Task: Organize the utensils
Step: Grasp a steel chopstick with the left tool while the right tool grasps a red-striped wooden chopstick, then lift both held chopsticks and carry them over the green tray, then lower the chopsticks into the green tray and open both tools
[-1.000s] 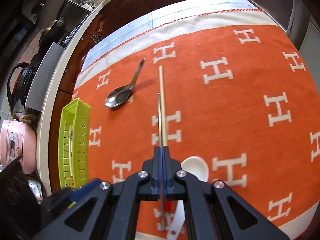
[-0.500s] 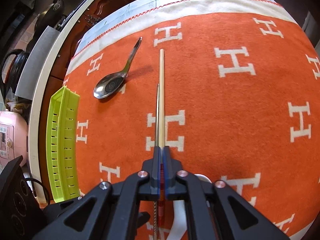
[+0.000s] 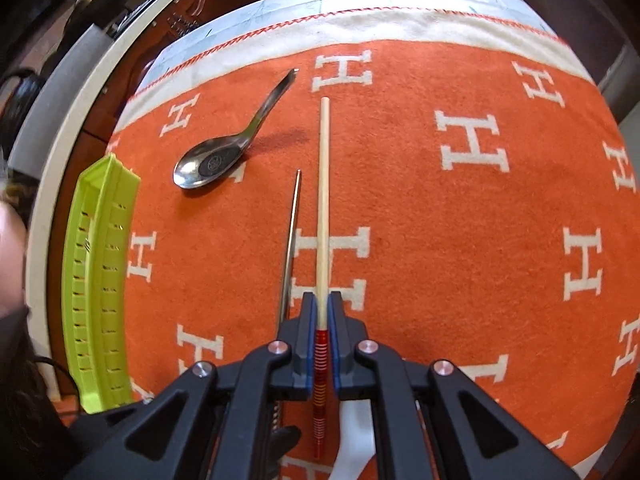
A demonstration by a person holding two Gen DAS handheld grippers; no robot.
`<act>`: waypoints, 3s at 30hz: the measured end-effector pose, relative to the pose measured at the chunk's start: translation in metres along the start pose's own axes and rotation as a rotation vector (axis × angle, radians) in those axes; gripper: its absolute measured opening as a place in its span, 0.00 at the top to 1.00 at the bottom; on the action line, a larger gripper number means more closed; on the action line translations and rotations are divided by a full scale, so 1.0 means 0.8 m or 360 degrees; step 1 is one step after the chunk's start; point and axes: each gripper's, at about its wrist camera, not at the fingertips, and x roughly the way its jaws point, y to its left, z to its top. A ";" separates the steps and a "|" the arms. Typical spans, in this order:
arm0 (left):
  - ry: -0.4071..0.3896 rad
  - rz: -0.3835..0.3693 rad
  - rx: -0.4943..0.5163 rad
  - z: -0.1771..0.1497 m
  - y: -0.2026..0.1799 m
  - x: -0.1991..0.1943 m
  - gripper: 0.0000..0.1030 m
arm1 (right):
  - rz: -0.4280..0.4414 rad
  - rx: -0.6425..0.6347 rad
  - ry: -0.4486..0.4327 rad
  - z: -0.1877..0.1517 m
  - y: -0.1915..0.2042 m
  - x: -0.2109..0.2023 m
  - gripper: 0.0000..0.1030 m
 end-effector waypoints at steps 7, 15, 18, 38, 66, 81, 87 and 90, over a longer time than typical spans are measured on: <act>-0.0006 0.0111 0.0042 0.005 -0.015 0.006 0.76 | 0.0235 0.0207 -0.0087 -0.007 -0.038 -0.021 0.95; -0.0011 0.0033 -0.0045 0.008 -0.001 0.010 0.97 | 0.0407 0.0325 -0.0158 -0.012 -0.066 -0.040 0.95; -0.0055 0.0050 -0.0041 0.006 0.003 -0.001 0.97 | 0.0420 0.0330 -0.0174 -0.014 -0.068 -0.046 0.95; -0.0150 0.0304 -0.0006 -0.034 0.052 -0.039 0.97 | 0.0511 0.0311 -0.0170 -0.047 -0.054 -0.058 0.95; -0.0554 0.0310 0.0085 -0.049 0.039 -0.101 0.97 | 0.0560 0.0243 -0.0157 -0.064 -0.038 -0.058 0.95; -0.0632 0.0708 -0.0190 -0.076 0.173 -0.195 0.97 | 0.0685 -0.0121 -0.0012 -0.060 0.121 -0.048 0.95; -0.0610 0.0736 -0.0232 -0.081 0.194 -0.183 0.96 | 0.0682 -0.0171 0.0070 -0.051 0.183 -0.022 0.95; -0.0641 0.0722 -0.0259 -0.087 0.203 -0.190 0.95 | 0.0661 -0.0195 0.0113 -0.048 0.208 -0.004 0.95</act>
